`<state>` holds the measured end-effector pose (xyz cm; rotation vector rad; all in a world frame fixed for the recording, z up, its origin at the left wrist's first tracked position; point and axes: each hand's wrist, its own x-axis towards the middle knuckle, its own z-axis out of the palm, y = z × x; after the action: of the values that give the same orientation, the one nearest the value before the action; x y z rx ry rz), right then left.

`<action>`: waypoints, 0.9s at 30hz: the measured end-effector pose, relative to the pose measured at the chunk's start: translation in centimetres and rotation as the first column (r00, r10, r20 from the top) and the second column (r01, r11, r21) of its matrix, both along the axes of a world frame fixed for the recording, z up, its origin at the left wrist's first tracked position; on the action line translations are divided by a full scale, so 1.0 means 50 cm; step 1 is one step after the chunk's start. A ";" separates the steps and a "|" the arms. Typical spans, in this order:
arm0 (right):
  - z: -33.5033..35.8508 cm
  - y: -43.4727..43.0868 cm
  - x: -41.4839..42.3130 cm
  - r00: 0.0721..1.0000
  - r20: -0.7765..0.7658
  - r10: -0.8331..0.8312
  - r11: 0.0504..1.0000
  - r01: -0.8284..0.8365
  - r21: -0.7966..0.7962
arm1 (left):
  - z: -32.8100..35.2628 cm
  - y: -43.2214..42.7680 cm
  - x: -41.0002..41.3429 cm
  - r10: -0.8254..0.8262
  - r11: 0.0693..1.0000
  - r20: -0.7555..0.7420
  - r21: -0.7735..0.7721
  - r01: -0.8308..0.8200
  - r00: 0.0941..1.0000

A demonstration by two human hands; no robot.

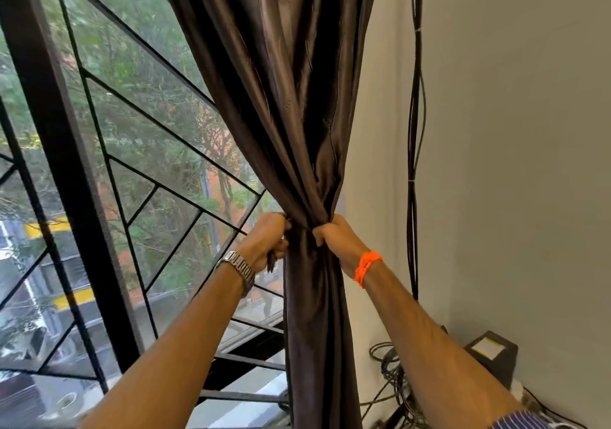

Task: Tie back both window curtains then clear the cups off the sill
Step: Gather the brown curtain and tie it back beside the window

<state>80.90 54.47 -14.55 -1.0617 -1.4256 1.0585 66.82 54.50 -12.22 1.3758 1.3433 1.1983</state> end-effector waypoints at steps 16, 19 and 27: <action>-0.057 -0.010 0.014 0.605 -0.691 0.396 0.824 -0.567 -0.024 | 0.024 0.001 0.046 0.457 0.789 -0.623 0.613 0.034 0.635; -0.051 -0.006 0.018 0.603 -0.687 0.405 0.804 -0.593 -0.046 | 0.026 0.000 0.038 0.323 0.863 -0.629 0.503 0.053 0.707; -0.026 0.000 0.009 0.921 -0.233 0.313 0.935 -0.342 -0.096 | 0.008 -0.019 0.011 0.045 0.967 -0.363 0.249 0.050 0.931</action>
<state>81.34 54.46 -15.83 -0.7861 -1.3987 1.4840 67.37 53.52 -11.80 1.8573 1.4749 1.1823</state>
